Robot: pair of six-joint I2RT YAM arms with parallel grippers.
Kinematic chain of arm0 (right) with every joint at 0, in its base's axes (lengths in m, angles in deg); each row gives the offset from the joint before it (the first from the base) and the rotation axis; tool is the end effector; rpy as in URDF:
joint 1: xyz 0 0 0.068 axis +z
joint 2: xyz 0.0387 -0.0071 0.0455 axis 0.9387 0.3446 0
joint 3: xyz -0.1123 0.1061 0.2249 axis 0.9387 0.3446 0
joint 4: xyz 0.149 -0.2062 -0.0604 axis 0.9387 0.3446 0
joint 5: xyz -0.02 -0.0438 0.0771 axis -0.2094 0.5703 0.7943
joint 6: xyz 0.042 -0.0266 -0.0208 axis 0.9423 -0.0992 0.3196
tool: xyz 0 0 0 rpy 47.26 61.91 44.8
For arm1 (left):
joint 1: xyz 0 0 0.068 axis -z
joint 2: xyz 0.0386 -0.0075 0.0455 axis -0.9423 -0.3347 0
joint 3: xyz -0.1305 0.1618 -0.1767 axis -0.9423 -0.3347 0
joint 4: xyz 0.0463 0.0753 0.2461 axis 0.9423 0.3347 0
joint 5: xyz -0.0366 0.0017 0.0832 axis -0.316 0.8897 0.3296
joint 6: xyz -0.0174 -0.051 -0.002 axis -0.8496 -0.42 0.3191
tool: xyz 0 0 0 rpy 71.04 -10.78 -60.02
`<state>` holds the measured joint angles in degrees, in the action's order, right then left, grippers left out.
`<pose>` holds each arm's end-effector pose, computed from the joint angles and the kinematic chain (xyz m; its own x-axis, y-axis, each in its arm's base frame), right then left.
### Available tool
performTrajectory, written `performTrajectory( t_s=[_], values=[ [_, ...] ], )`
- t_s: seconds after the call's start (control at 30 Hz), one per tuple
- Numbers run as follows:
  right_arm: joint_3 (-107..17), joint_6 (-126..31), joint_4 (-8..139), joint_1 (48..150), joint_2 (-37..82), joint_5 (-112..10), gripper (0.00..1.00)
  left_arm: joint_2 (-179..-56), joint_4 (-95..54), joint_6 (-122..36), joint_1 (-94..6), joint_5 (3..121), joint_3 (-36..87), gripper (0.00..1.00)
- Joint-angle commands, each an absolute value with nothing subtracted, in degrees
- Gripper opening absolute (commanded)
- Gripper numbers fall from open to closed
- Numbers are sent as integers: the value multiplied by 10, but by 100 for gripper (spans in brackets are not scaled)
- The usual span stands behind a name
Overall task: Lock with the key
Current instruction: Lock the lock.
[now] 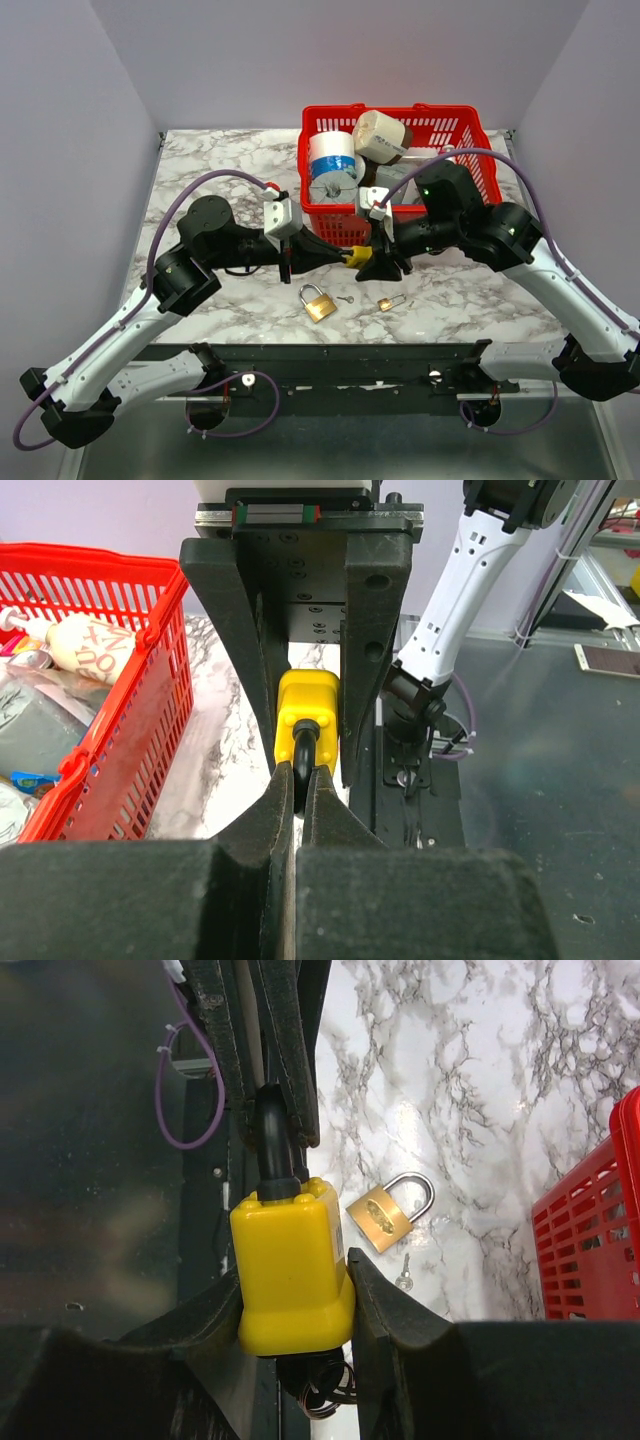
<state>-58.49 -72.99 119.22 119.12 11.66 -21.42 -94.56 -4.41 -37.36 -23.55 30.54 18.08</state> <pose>0.1310 0.1849 0.4402 -0.0598 -0.4596 -0.8861 -0.9979 0.0039 0.0653 0.1112 -0.1521 0.4322 -0.1135 0.0108 -0.9935 0.9918 0.0609 -0.1126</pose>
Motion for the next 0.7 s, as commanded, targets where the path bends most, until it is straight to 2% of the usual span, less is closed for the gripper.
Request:
performTrajectory(
  t_s=[0.0, 0.67],
  values=[
    [-621, -715, 1044, 1201, 130, -176, 1, -972, -69, -416, -211, 278, 149, 0],
    [-626, -711, 1031, 1201, 135, -177, 1, -979, -75, -422, -195, 289, 132, 0]
  ],
)
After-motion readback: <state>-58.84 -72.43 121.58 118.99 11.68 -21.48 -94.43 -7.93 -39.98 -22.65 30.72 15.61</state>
